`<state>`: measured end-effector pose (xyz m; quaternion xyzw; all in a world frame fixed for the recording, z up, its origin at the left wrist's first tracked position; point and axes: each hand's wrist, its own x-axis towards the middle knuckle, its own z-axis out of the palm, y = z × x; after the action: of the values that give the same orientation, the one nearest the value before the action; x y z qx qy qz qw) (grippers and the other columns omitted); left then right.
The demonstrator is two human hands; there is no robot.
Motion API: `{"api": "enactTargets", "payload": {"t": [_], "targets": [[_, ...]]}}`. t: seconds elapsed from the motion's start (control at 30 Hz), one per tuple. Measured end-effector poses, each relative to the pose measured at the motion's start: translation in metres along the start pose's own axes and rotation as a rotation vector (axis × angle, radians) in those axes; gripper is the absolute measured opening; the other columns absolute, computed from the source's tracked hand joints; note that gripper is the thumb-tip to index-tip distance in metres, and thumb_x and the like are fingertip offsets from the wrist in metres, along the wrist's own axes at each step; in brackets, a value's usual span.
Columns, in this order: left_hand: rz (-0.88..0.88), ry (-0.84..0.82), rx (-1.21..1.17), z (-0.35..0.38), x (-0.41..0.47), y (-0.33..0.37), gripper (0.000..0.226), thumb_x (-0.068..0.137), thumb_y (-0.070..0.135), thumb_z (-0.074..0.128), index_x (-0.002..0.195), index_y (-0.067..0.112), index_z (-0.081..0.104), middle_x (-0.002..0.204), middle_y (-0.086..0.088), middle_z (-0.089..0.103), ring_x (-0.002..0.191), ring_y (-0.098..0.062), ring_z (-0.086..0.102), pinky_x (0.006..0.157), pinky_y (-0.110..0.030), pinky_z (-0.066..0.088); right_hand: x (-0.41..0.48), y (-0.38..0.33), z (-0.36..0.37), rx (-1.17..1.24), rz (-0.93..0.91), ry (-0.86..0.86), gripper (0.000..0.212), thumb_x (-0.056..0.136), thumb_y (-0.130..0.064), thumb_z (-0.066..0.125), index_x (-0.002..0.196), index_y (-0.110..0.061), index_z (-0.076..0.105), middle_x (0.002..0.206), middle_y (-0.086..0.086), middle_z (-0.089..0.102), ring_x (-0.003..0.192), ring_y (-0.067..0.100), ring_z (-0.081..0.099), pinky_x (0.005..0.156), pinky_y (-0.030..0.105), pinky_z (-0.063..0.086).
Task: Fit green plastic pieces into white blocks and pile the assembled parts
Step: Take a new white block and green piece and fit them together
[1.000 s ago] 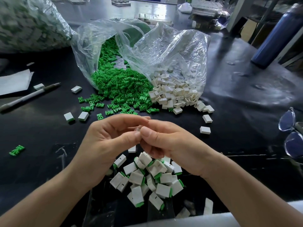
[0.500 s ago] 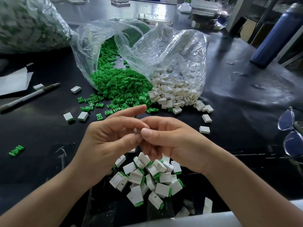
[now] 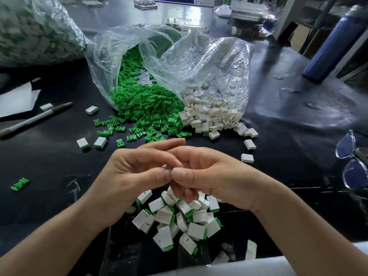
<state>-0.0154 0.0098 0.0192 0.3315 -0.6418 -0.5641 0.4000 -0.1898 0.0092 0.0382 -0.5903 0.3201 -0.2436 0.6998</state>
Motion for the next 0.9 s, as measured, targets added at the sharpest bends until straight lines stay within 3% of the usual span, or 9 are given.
{"api": "enactTargets", "payload": {"t": [0.1,0.23,0.37,0.53,0.7,0.9], "targets": [[0.0,0.008,0.018,0.0,0.001,-0.001,0.03,0.059,0.045,0.072,0.088,0.04,0.073,0.1,0.015,0.071,0.094,-0.003,0.066,0.086,-0.027,0.053,0.0,-0.001,0.0,-0.022,-0.002,-0.007,0.011,0.083,-0.022,0.05,0.089,-0.013,0.054,0.064,-0.004,0.057,0.055,0.007,0.051,0.055,0.016,0.041],[-0.006,0.018,-0.021,0.0,0.0,-0.001,0.045,0.057,0.062,0.073,0.094,0.038,0.072,0.094,0.012,0.072,0.086,-0.002,0.066,0.078,-0.022,0.054,0.001,0.001,0.002,-0.053,-0.013,0.035,0.01,0.088,-0.025,0.05,0.084,-0.017,0.055,0.065,-0.006,0.058,0.056,0.005,0.053,0.057,0.02,0.04],[0.024,0.02,-0.19,0.0,0.0,0.0,0.031,0.069,0.031,0.073,0.093,0.011,0.074,0.082,-0.018,0.071,0.066,-0.028,0.068,0.061,-0.029,0.055,0.004,0.004,0.006,-0.044,-0.051,0.084,0.019,0.095,-0.017,0.041,0.103,-0.018,0.059,0.07,-0.005,0.055,0.06,0.005,0.051,0.055,0.016,0.038],[0.027,0.109,-0.179,-0.002,0.0,-0.003,0.034,0.061,0.039,0.079,0.085,0.016,0.076,0.102,-0.01,0.072,0.092,-0.027,0.069,0.074,-0.029,0.056,0.007,0.009,0.011,0.003,-0.059,0.197,0.013,0.094,-0.016,0.046,0.089,-0.017,0.057,0.066,-0.008,0.049,0.057,0.0,0.044,0.055,0.013,0.036],[0.055,0.139,-0.217,0.003,0.001,-0.004,0.032,0.062,0.036,0.079,0.085,0.014,0.076,0.097,-0.01,0.073,0.085,-0.027,0.071,0.07,-0.029,0.057,0.008,0.009,0.015,0.029,-0.067,0.241,0.017,0.095,-0.017,0.044,0.084,-0.015,0.057,0.056,-0.013,0.043,0.051,0.0,0.037,0.051,0.011,0.032],[0.018,0.168,-0.252,0.006,0.001,-0.003,0.037,0.054,0.04,0.083,0.079,0.013,0.077,0.093,-0.011,0.073,0.081,-0.026,0.071,0.065,-0.027,0.056,0.009,0.009,0.018,-0.006,-0.08,0.266,0.022,0.096,-0.015,0.042,0.08,-0.019,0.057,0.052,-0.025,0.051,0.049,-0.001,0.037,0.05,0.009,0.033]]}}
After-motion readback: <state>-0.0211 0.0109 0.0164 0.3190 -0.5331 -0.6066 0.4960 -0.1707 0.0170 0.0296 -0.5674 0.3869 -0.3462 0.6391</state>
